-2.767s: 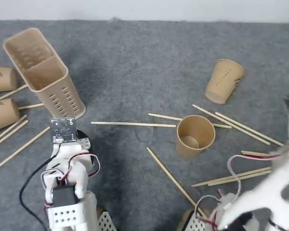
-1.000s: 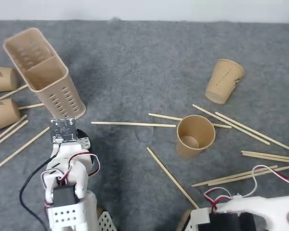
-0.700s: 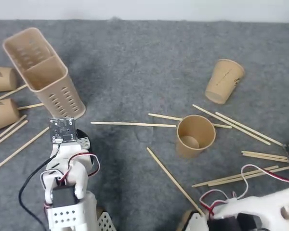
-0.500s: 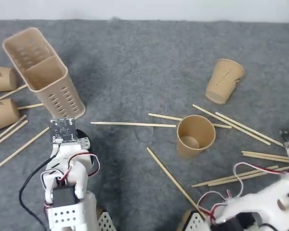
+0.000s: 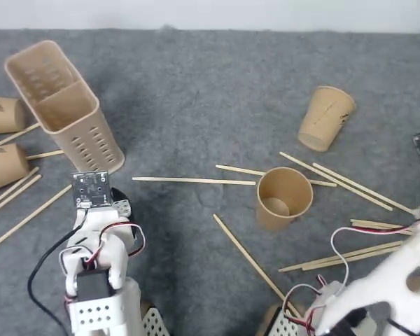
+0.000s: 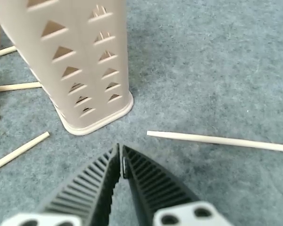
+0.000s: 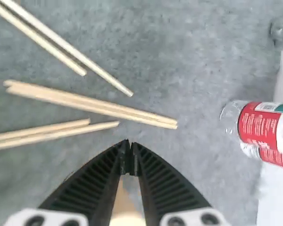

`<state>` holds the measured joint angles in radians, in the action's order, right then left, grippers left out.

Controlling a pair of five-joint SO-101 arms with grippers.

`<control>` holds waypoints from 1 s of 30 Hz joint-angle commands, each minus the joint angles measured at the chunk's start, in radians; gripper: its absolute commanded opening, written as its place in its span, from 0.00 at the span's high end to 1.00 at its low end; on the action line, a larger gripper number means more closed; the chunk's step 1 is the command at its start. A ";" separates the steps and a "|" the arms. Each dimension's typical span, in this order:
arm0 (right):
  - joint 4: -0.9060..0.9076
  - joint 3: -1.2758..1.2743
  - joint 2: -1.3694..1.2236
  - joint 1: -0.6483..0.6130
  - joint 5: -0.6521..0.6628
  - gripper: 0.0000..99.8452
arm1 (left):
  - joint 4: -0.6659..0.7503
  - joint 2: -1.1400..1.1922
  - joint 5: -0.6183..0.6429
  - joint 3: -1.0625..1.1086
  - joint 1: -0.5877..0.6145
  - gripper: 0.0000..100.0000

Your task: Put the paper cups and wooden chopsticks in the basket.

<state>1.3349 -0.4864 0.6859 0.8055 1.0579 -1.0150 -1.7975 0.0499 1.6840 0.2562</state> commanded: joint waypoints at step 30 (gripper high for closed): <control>-0.302 -0.338 0.019 0.495 0.397 0.82 | 0.021 -0.017 -0.009 -0.002 0.008 0.99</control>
<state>1.1400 -0.7825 0.6874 1.2781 1.4400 -1.0150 -1.7975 0.0499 1.6840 0.2562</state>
